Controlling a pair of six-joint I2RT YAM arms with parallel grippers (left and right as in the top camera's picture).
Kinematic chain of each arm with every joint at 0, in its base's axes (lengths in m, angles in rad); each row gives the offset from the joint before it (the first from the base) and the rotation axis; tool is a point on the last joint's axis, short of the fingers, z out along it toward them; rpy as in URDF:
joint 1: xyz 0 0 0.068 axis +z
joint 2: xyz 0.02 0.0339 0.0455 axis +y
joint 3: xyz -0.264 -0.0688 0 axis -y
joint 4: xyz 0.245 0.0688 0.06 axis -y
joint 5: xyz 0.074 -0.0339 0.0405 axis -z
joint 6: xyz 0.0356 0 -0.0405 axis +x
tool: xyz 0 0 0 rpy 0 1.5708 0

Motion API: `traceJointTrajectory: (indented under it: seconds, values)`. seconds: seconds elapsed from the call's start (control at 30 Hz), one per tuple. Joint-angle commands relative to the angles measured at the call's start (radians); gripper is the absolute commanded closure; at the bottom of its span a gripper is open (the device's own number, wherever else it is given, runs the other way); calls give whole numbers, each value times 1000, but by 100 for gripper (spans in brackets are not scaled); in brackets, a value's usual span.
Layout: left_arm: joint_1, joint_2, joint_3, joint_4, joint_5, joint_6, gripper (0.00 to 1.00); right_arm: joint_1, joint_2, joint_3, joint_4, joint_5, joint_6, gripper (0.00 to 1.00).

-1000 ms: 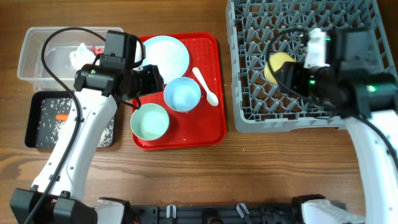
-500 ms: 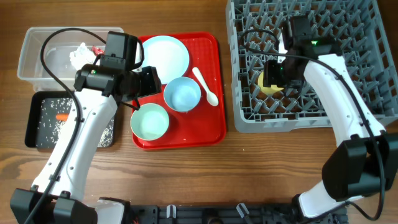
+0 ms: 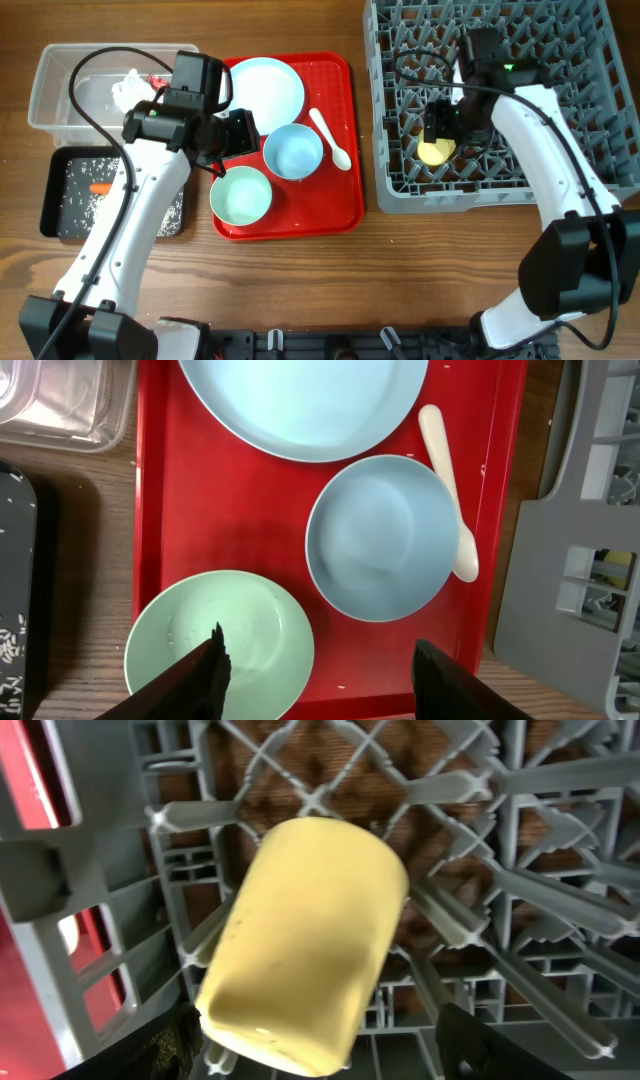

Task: Sort waste into correct bins and load items into the dishwasher rack
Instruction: 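Lower the yellow cup into the dishwasher rack and release, then move the right gripper to the light-blue bowl and grasp it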

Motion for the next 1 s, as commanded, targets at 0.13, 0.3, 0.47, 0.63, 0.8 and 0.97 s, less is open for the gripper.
traceJointTrajectory:
  seconds: [0.13,0.3,0.47,0.63,0.8,0.97]
  values:
    - [2,8,-2,-1,-9,5,41,-26,-2,58,-12,-92,-38,23]
    - [2,8,-2,0,-9,5,38,-7,-60,67,-100,-195,-122,28]
    - [2,8,-2,-3,-9,5,34,105,-63,109,-74,-206,-75,28]
    - [2,8,-2,-7,-8,5,32,245,-62,212,-34,-292,-30,28]
    - [3,8,-2,-23,-13,-3,27,372,13,199,116,-281,140,25]
    - [53,8,-2,-15,-70,-83,0,451,136,199,199,-92,338,33]
